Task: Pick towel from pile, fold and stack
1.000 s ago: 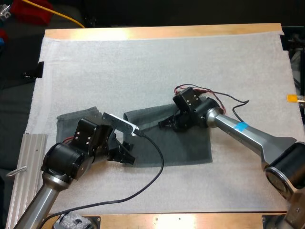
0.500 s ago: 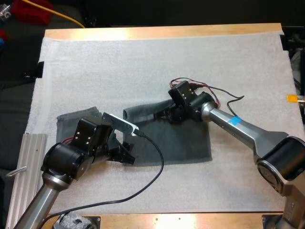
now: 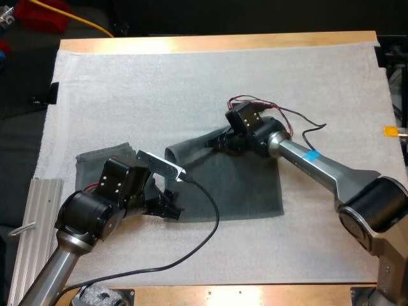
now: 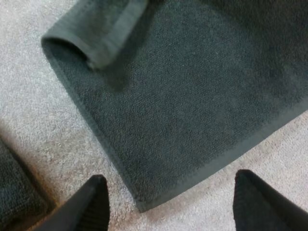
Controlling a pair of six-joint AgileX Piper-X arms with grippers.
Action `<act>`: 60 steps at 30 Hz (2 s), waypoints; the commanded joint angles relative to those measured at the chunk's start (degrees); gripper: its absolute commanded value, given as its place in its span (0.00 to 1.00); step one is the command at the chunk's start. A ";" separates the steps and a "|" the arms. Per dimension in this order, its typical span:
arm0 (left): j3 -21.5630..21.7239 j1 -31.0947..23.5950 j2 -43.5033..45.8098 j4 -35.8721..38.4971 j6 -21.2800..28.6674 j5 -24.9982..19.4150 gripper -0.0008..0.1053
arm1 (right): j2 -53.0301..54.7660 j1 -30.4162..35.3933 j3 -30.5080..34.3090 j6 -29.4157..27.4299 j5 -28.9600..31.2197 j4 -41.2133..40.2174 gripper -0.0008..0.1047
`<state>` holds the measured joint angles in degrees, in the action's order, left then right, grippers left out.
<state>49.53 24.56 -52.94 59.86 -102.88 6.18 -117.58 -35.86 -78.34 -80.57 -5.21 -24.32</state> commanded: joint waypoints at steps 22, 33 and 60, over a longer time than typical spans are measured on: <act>0.34 0.21 0.10 0.34 0.38 0.09 0.51 | -1.86 0.35 -3.84 8.86 -0.15 14.42 0.05; 0.34 0.21 0.10 0.35 0.38 0.09 0.51 | 2.63 0.35 -3.99 8.06 -0.15 8.56 0.46; 0.34 0.21 8.79 10.92 -5.23 0.00 0.51 | 35.55 0.35 10.51 1.15 13.67 -32.17 0.58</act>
<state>49.53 24.56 -44.39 70.37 -107.56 6.18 -82.96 -35.61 -67.64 -78.91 8.02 -56.08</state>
